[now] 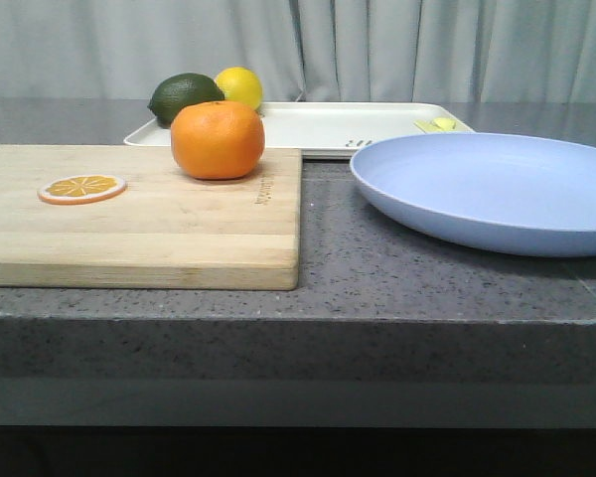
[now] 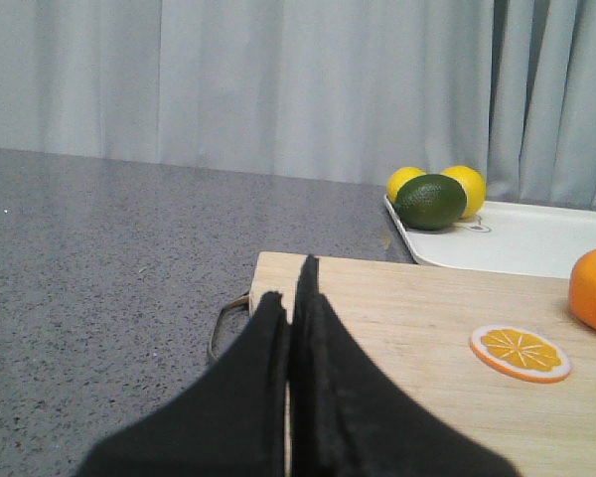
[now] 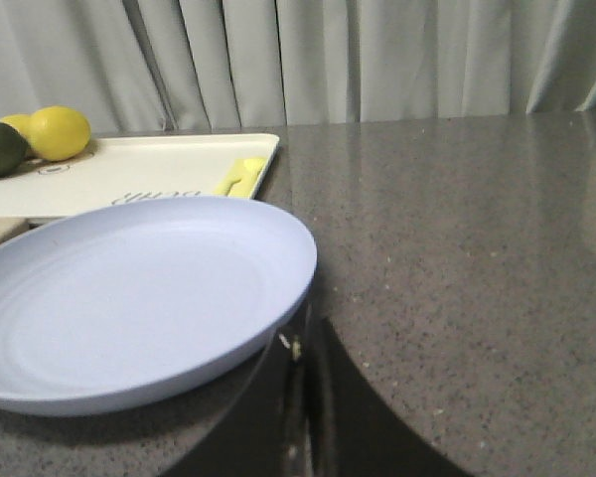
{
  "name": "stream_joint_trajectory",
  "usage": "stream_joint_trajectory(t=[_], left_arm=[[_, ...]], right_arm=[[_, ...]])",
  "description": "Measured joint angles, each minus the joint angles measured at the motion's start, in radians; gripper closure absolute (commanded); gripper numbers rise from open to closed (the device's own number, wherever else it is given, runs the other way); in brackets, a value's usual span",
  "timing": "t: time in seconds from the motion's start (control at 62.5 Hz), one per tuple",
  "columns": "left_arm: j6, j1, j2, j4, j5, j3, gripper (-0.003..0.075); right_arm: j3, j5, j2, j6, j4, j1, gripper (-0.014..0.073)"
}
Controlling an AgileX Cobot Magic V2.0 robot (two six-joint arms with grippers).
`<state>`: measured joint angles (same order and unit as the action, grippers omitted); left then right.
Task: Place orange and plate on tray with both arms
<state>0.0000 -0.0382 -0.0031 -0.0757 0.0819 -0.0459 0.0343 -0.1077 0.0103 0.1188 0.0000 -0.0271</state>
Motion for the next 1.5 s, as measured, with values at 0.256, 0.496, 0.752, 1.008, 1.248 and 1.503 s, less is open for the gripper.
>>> stream_joint_trajectory(t=[0.256,0.496,0.752,1.008,1.248,1.503], left_arm=[[0.000,0.000,0.085,0.000,0.267,-0.364,0.0740],[0.000,0.000,0.339,0.000,0.538,-0.666,0.0740],[0.000,0.000,0.536,0.000,0.598,-0.732,0.0740],[0.000,0.000,0.663,0.000,0.598,-0.732,0.0740],[0.000,0.000,0.751,0.000,0.597,-0.732,0.0612],[0.000,0.000,0.764,0.006,0.595,-0.732,0.0155]], right_arm=[[0.307,-0.149,-0.029,0.000,-0.051,0.000,0.0661],[0.564,-0.373,-0.253,0.000,-0.130,0.000,0.0661],[0.623,-0.469,-0.480,0.000,-0.130,0.000,0.0661],[0.623,-0.480,-0.636,0.000,-0.130,0.000,0.0661],[0.623,-0.505,-0.715,0.000,-0.130,0.000,0.0503],[0.625,-0.511,-0.724,0.000,-0.125,0.000,0.0047]])
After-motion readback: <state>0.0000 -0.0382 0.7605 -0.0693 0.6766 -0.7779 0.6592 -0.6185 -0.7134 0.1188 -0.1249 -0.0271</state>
